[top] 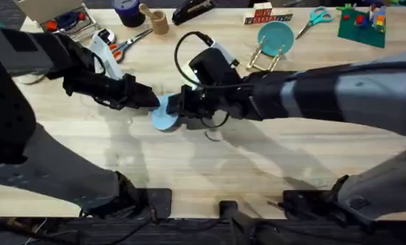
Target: Pick up the plates from the table one by one and place each into a slot on the dish rack.
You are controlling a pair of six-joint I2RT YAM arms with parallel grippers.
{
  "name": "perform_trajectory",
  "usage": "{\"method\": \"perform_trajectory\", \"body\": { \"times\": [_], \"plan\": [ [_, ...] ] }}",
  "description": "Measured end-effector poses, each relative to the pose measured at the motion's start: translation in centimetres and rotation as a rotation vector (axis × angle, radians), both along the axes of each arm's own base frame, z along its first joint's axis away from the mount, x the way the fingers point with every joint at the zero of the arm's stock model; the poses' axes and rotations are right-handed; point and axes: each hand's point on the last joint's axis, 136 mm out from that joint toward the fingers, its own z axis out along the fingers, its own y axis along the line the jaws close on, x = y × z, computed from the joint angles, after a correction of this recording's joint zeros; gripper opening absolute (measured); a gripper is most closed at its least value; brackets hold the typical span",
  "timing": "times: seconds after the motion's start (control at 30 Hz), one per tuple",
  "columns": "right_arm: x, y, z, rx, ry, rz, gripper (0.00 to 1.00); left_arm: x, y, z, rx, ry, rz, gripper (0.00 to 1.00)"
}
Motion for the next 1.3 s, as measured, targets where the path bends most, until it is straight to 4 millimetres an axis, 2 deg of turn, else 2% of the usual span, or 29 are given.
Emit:
{"method": "perform_trajectory", "body": {
  "times": [0.13,0.27,0.43,0.63,0.8,0.97,1.17,1.2,1.3],
  "plan": [
    [0.0,-2.4,1.1,-0.073,-0.021,-0.004,0.031,0.1,0.5,0.6,0.028,0.035,-0.024,0.039],
    [0.9,-5.7,2.6,-0.158,-0.077,-0.019,0.032,1.7,1.1,2.5,0.062,-0.036,-0.044,0.039],
    [2.4,-9.2,6.2,-0.241,-0.173,-0.001,0.032,3.3,0.5,6.7,0.144,-0.194,-0.095,0.039],
    [4.1,-13.0,11.6,-0.331,-0.288,0.065,0.032,4.1,-1.4,13.1,0.309,-0.404,-0.173,0.039],
    [4.6,-15.8,14.6,-0.421,-0.347,0.158,0.031,3.2,-3.9,17.3,0.389,-0.533,-0.221,0.039],
    [5.3,-18.8,17.5,-0.488,-0.413,0.226,0.031,1.5,-7.2,19.4,0.409,-0.606,-0.283,0.039],
    [5.7,-22.5,20.0,-0.566,-0.468,0.287,0.031,-0.1,-9.9,20.4,0.44,-0.66,-0.357,0.039],
    [5.9,-23.1,20.4,-0.584,-0.481,0.293,0.031,-0.3,-10.2,20.5,0.447,-0.669,-0.371,0.087],
    [6.3,-24.7,21.2,-0.651,-0.52,0.318,0.031,-0.6,-10.9,20.5,0.458,-0.677,-0.393,0.562]
  ]
}}
